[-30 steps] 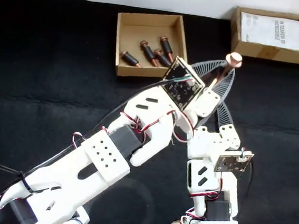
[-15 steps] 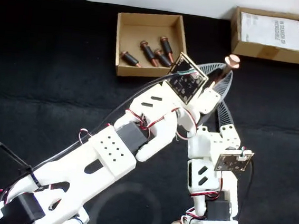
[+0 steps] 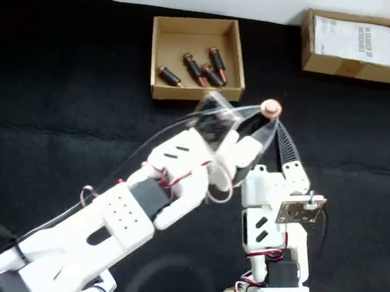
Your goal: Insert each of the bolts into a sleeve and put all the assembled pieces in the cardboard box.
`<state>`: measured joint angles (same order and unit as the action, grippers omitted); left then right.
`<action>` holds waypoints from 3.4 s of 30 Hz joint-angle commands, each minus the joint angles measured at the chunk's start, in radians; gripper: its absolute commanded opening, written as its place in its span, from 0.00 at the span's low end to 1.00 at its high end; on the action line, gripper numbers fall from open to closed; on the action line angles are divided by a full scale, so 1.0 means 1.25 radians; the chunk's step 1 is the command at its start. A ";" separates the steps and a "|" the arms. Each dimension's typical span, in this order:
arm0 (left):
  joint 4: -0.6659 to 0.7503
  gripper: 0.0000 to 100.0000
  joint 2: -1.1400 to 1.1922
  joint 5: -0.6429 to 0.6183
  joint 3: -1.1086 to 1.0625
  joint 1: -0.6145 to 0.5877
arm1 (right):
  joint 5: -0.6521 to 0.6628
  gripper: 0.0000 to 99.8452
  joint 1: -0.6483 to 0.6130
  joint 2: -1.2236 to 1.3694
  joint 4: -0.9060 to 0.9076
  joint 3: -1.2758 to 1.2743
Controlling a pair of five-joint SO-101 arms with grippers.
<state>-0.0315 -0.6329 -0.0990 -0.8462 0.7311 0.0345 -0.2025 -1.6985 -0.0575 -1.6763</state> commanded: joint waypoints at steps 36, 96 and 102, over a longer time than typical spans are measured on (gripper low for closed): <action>-0.524 0.22 -0.481 0.000 0.083 -0.122 | 0.006 0.01 -0.001 -0.002 -0.003 0.053; -0.775 0.01 -0.937 -0.006 -0.654 -0.641 | 0.141 0.01 -0.136 1.599 1.287 2.046; -0.787 0.01 -0.937 -0.007 -0.678 -0.639 | 0.279 0.01 -0.159 1.674 1.269 2.084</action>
<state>-1.0088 -1.8021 -0.1020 -1.6778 -0.0637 0.3030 -0.3882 0.3836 1.5489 0.8631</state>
